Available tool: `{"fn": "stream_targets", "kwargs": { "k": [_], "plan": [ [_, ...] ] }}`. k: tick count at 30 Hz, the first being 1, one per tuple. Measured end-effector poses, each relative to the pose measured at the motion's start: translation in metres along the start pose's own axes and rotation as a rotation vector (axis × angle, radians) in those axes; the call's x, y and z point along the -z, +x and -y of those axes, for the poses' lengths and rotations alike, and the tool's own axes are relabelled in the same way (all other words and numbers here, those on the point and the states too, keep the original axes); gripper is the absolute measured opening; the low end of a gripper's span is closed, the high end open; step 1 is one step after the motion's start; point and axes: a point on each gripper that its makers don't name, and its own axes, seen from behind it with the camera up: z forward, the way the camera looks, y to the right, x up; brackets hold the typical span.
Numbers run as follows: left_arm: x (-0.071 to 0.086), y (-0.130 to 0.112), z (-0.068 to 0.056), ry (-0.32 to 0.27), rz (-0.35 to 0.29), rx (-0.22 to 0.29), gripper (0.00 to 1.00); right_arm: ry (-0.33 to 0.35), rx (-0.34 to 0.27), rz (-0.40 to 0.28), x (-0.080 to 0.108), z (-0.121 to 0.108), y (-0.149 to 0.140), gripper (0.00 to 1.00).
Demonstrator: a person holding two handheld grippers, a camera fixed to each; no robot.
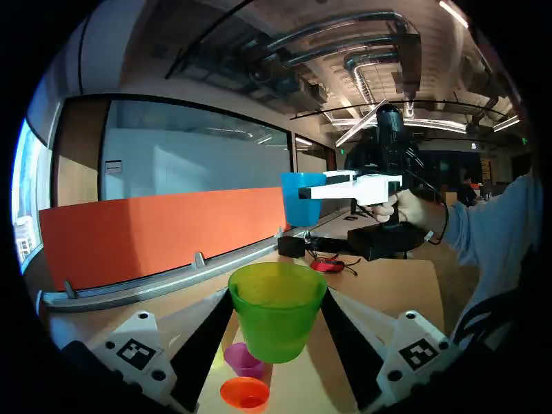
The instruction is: Pour water
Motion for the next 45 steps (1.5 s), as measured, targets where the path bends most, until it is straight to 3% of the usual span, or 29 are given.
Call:
{"fn": "stream_targets", "kwargs": {
  "k": [26, 45],
  "plan": [
    [-0.008, -0.066, -0.034, -0.086, 0.139, 0.011, 0.86, 0.090, -0.032, 0.124, 0.002, 0.022, -0.072, 0.90],
    [-0.009, -0.123, -0.055, -0.144, 0.323, -0.048, 0.86, 0.135, -0.020, 0.222, 0.009, 0.033, -0.126, 0.90]
  ]
}}
